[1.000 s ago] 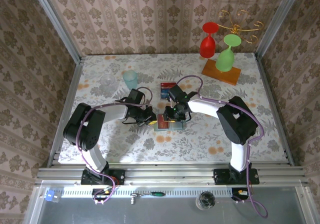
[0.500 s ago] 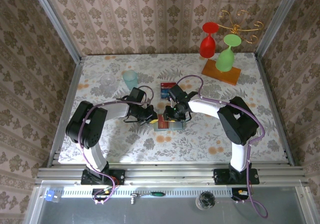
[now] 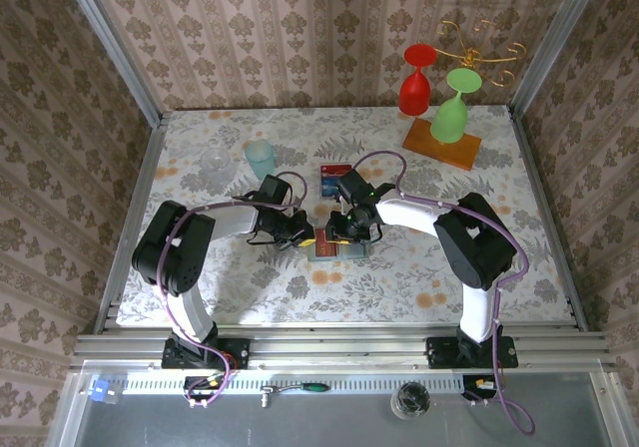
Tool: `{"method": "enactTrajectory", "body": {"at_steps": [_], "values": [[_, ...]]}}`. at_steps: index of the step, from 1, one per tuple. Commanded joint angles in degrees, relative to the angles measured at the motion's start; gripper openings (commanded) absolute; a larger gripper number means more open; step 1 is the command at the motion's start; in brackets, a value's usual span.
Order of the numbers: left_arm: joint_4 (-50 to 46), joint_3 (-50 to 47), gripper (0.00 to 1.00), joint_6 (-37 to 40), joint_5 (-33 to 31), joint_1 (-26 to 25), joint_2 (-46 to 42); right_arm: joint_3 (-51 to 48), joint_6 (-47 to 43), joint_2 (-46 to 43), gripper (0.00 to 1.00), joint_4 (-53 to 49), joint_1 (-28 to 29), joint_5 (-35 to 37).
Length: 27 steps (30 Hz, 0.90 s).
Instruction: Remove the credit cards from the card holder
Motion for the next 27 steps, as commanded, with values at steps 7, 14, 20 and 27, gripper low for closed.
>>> {"method": "enactTrajectory", "body": {"at_steps": [7,14,20,27], "values": [[-1.36,-1.47,0.00,1.52,-0.58,0.31,1.07,-1.03,1.99,0.93,0.28,2.34,-0.32,-3.21],[-1.34,-1.22,0.00,1.60,-0.44,0.31,1.24,-1.89,2.56,0.63,0.29,2.33,-0.68,-1.99],[-1.38,-1.08,0.00,1.69,-0.29,0.31,1.28,-2.34,3.00,1.15,0.30,3.35,-1.09,-2.86],[-1.39,-1.10,0.00,1.60,-0.29,0.38,1.23,-3.85,5.76,1.88,0.27,8.93,-1.55,-8.25]]}}
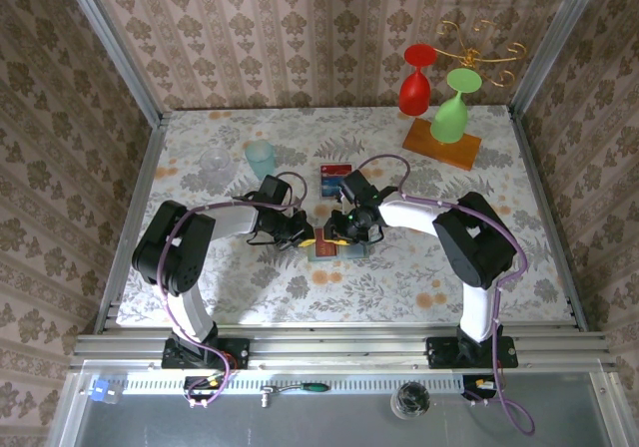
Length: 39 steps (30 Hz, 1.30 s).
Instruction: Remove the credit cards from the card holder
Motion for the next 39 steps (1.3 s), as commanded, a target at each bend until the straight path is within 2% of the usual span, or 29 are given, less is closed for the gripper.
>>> {"method": "enactTrajectory", "body": {"at_steps": [1,10,17,20,31,39], "values": [[-1.56,-0.94,0.00,1.43,-0.47,0.32,1.21,-1.01,2.18,1.64,0.26,3.04,-0.37,-3.47],[-1.42,-0.97,0.00,1.34,-0.44,0.32,1.34,-2.30,2.71,2.87,0.25,4.52,-1.25,-5.38],[-1.29,-0.99,0.00,1.42,-0.34,0.32,1.19,0.18,-3.72,1.67,0.25,-6.37,-1.52,3.84],[-1.18,-0.93,0.00,1.37,-0.28,0.33,1.30,0.79,-4.95,1.08,0.25,-8.25,-1.44,5.46],[-1.52,-0.50,0.00,1.43,-0.33,0.32,0.90,1.67,-5.26,-0.64,0.26,-8.86,-0.44,7.05],[-3.82,1.60,0.00,1.65,-0.50,0.01,-2.73,0.21,-3.00,-2.94,0.26,-6.09,-0.53,4.06]]}}
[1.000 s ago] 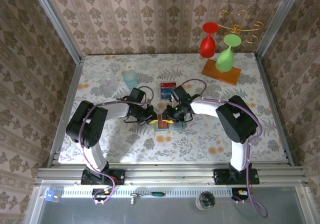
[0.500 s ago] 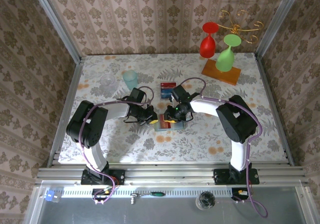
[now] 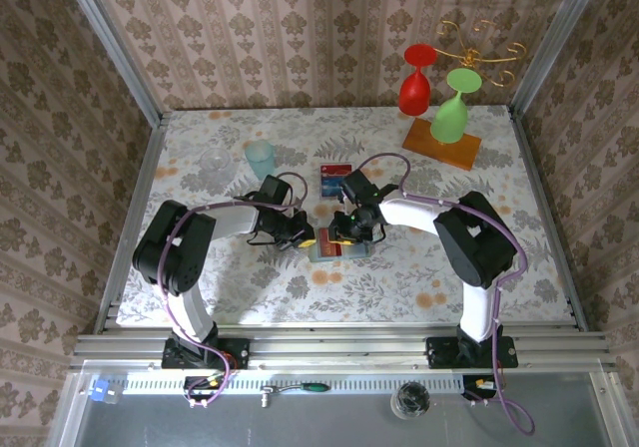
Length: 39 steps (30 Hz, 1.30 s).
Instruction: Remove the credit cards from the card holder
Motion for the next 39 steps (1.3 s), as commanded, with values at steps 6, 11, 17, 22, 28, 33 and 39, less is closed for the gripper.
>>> {"method": "enactTrajectory", "body": {"at_steps": [6,11,17,22,28,33,39], "values": [[-4.53,2.46,0.00,1.49,-0.43,-2.05,-3.56,-1.35,1.26,-4.34,0.26,-0.91,-0.79,1.10],[-4.51,2.50,0.00,1.11,-1.31,-3.24,-2.45,-1.84,1.22,-4.93,0.27,-0.91,-1.19,1.11],[-3.04,1.86,0.00,0.57,-0.91,-3.31,-0.63,-2.05,1.38,-5.30,0.27,-0.96,-1.33,1.28],[-2.92,1.66,0.00,0.91,-1.00,-3.35,0.30,-2.30,1.48,-5.20,0.27,-0.93,-1.37,1.37],[-2.51,0.89,0.00,1.01,-1.04,-3.00,1.17,-2.41,1.57,-4.35,0.27,-0.82,-1.37,1.05],[-2.50,-0.09,0.00,1.32,-1.42,-2.30,1.45,-2.46,1.81,-3.01,0.27,-0.16,-1.52,-0.20],[-4.89,0.20,0.00,2.92,-2.40,-2.04,1.63,-2.40,2.21,-1.53,0.27,1.04,-1.64,-1.52]]}}
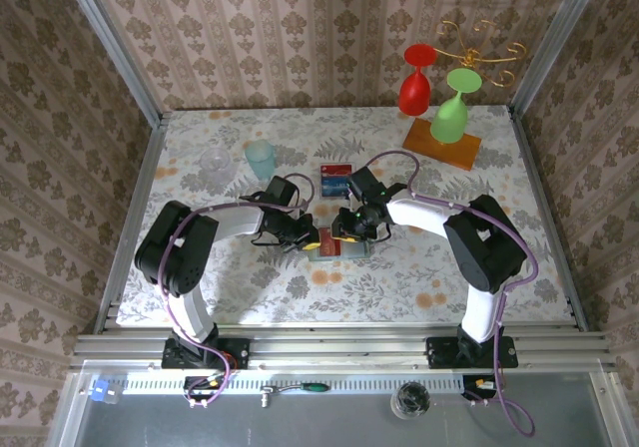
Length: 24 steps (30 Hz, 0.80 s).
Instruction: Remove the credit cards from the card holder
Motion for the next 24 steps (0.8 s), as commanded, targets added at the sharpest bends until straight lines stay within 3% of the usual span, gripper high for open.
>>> {"method": "enactTrajectory", "body": {"at_steps": [1,24], "values": [[-3.27,-0.95,0.00,2.00,-2.16,0.65,1.31,-0.50,0.76,1.58,0.27,0.64,-0.29,-1.08],[-6.13,0.51,0.00,3.59,-2.51,0.74,2.57,-4.01,4.85,4.51,0.24,9.00,-1.97,-8.25]]}}
